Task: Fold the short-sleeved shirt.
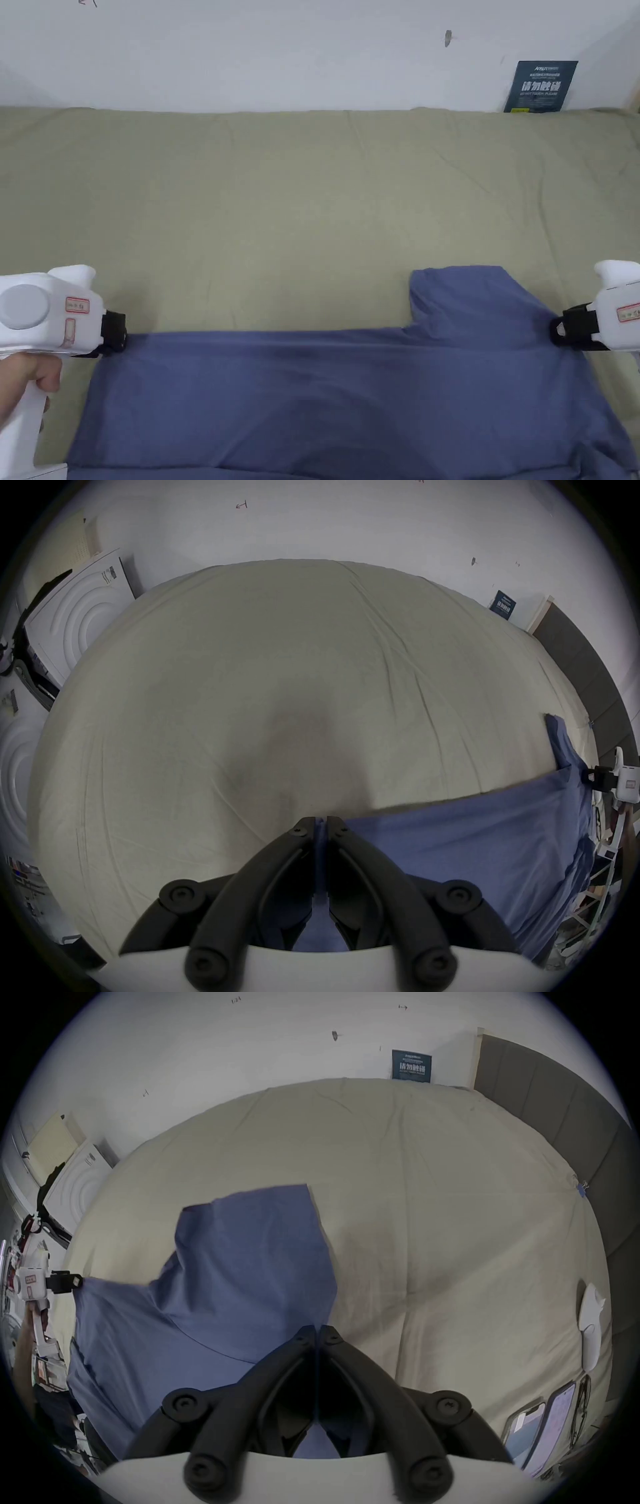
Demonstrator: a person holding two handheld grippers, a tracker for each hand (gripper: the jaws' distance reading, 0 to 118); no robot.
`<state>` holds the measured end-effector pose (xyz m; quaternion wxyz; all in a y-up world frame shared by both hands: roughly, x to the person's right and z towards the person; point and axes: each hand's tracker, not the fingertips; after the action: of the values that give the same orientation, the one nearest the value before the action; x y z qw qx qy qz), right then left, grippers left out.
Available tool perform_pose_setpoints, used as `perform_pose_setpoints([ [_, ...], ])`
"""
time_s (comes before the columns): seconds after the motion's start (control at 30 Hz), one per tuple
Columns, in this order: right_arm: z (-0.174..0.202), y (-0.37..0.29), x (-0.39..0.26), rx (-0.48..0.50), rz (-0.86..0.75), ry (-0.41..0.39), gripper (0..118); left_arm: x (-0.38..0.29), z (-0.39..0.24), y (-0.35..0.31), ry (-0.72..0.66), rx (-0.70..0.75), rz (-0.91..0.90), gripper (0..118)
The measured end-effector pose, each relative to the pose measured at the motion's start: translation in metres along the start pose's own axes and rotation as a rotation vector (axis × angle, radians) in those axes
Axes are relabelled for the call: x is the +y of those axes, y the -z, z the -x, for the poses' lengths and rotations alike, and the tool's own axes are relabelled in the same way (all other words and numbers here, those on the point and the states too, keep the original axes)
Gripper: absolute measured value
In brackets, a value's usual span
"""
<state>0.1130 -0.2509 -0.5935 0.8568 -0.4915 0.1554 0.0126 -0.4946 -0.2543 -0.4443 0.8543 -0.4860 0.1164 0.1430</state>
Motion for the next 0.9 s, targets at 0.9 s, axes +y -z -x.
perform_pose_setpoints([
  [0.9,0.008,-0.17,-0.183,0.141,-0.132,0.053,3,-0.173,0.046,-0.151,0.009,-0.049,-0.109,6],
])
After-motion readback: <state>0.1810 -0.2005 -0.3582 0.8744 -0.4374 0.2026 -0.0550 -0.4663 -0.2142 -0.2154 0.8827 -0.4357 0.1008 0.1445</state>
